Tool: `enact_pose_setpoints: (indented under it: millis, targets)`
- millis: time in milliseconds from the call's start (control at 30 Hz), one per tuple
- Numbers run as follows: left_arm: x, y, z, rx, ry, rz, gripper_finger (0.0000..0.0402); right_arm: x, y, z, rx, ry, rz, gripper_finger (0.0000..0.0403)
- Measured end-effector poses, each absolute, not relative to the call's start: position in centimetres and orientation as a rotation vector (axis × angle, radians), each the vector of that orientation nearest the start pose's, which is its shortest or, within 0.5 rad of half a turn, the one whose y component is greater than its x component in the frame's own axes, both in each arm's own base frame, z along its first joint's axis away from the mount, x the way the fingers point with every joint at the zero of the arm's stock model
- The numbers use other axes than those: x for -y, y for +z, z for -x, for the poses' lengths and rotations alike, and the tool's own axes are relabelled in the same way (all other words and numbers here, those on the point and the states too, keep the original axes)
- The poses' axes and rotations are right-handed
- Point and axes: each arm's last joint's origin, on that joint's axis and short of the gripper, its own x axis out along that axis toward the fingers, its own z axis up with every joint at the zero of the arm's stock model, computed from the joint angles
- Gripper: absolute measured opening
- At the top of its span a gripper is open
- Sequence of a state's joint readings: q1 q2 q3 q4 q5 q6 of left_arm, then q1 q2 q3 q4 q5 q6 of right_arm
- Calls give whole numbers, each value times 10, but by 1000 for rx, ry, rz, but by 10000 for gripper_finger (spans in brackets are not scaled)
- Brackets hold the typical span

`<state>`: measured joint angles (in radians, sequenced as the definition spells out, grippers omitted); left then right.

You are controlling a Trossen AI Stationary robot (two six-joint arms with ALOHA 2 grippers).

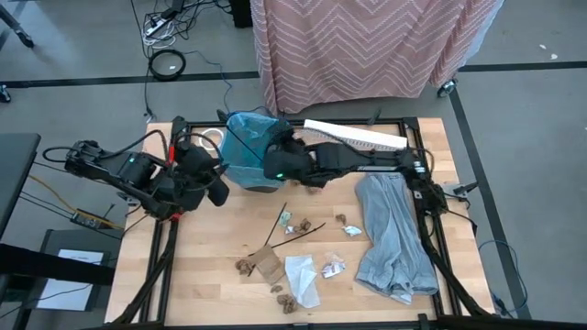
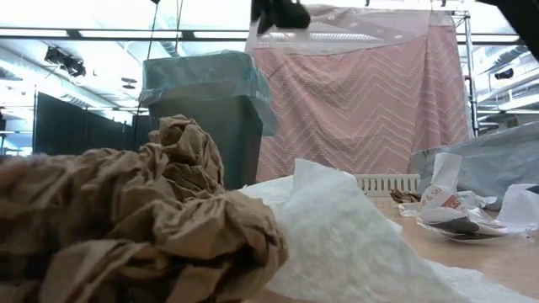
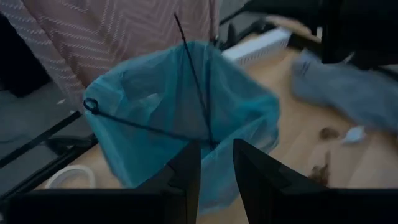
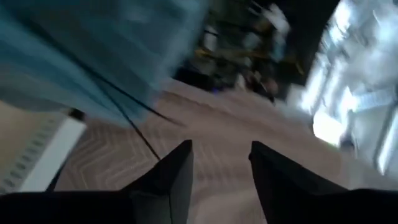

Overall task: Place trash/remove bag and relplace
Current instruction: Put the black zip tie into the black trash bin

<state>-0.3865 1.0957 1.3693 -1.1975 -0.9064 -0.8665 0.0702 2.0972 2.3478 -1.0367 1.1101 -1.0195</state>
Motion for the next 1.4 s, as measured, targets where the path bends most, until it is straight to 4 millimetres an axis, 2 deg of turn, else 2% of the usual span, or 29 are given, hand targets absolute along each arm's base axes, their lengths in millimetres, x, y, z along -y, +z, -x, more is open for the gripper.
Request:
enact_pose_setpoints:
  millis: [100,200,267,333,400,500,600,733,800,933,1233,1400]
  targets:
    - [43,405,-165,-381,699,283,101,-13,425,-408,-1038,-705,1197,157]
    - [42,420,-159,-289,626,296,101,-27,454,-372,-811,-744,829,158]
    - [41,428,-153,-248,579,290,101,-31,468,-339,-716,-646,466,158]
    - [39,434,-146,-224,536,289,101,-32,476,-311,-719,-534,128,157]
    - [39,436,-142,-232,494,274,101,-34,473,-298,-779,-452,-56,156]
    - [40,436,-140,-258,433,255,101,-52,452,-303,-896,-326,-51,156]
    - [42,435,-142,-289,369,255,101,-76,408,-312,-1099,-156,89,156]
    - [44,434,-144,-309,335,259,101,-97,343,-314,-1300,-54,186,156]
    - [44,434,-144,-310,335,250,101,-105,314,-318,-1331,0,171,156]
    - [43,434,-144,-308,342,239,101,-115,273,-329,-1263,127,67,156]
    - [43,430,-142,-343,349,219,101,-105,218,-339,-1122,111,-14,155]
    - [43,431,-142,-341,350,220,101,-90,201,-339,-1106,35,-21,155]
